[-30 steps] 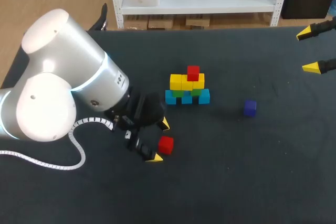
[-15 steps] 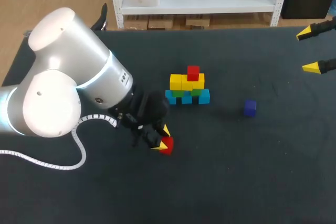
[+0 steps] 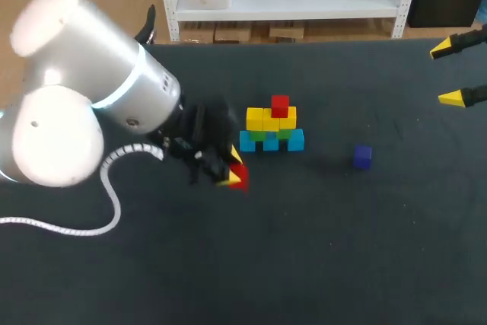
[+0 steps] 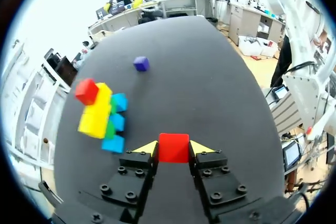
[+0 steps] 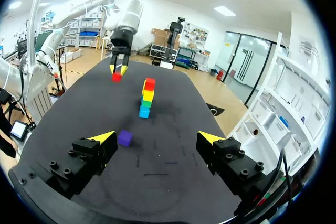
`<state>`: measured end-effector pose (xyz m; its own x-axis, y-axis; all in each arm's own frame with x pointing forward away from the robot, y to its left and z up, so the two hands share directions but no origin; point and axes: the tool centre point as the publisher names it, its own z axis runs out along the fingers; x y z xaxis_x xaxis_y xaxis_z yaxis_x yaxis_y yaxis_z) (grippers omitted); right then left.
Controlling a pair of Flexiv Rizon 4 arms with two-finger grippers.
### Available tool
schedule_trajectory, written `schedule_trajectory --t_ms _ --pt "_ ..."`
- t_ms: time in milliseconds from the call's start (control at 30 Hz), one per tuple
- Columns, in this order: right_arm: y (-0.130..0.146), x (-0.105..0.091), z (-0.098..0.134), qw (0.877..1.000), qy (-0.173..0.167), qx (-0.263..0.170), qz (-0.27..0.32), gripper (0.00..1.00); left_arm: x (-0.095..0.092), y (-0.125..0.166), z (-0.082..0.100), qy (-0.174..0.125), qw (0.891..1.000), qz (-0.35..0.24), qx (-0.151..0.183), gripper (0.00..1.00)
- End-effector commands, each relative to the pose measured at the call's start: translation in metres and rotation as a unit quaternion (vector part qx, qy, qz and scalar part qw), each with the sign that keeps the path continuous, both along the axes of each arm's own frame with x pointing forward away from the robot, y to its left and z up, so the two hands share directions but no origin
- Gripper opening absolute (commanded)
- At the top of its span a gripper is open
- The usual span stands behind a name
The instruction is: Place the blue cubes, place green cubes on the blue cubes, place the yellow cubes on the green cubes, then place the red cubes on the yellow cubes, and place purple cube on the red cubes.
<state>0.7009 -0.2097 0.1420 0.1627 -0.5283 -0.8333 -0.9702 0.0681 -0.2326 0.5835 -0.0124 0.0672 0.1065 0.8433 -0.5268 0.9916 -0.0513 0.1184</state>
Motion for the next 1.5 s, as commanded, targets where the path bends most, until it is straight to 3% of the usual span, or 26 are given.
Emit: schedule_trajectory --t_ms 33,100,133,233,500,833,967,1167,1500 --pt "0.000 0.000 -0.001 1.000 0.000 0.001 0.000 1.00 0.009 0.016 0.039 0.017 1.000 0.002 0.020 0.00" --pt "0.000 0.000 -0.001 1.000 0.000 0.001 0.000 1.00 0.017 0.019 0.049 0.024 1.000 0.011 0.011 0.00" --pt "0.000 0.000 -0.001 1.000 0.000 0.001 0.000 1.00 0.022 0.021 0.053 0.041 0.999 0.010 0.028 0.00" --pt "0.000 0.000 -0.001 1.000 0.000 0.001 0.000 1.00 0.034 0.022 0.067 0.043 0.998 0.008 0.042 0.00" --pt "0.000 0.000 -0.001 1.000 0.000 0.001 0.000 1.00 0.067 0.012 0.086 0.028 0.998 -0.007 0.050 0.00" --pt "0.000 0.000 -0.001 1.000 0.000 0.001 0.000 1.00 0.097 -0.009 0.080 0.022 0.998 -0.034 0.046 0.00" --pt "0.000 0.000 -0.001 1.000 0.000 0.001 0.000 1.00 0.105 -0.012 0.073 0.022 0.999 -0.029 0.025 0.00" --pt "0.000 0.000 -0.001 1.000 0.000 0.001 0.000 1.00 0.110 -0.018 0.062 0.033 0.999 -0.019 0.004 0.00" --pt "0.000 0.000 -0.001 1.000 0.000 0.001 0.000 1.00 0.115 -0.030 0.050 0.038 0.999 -0.026 -0.002 0.00"
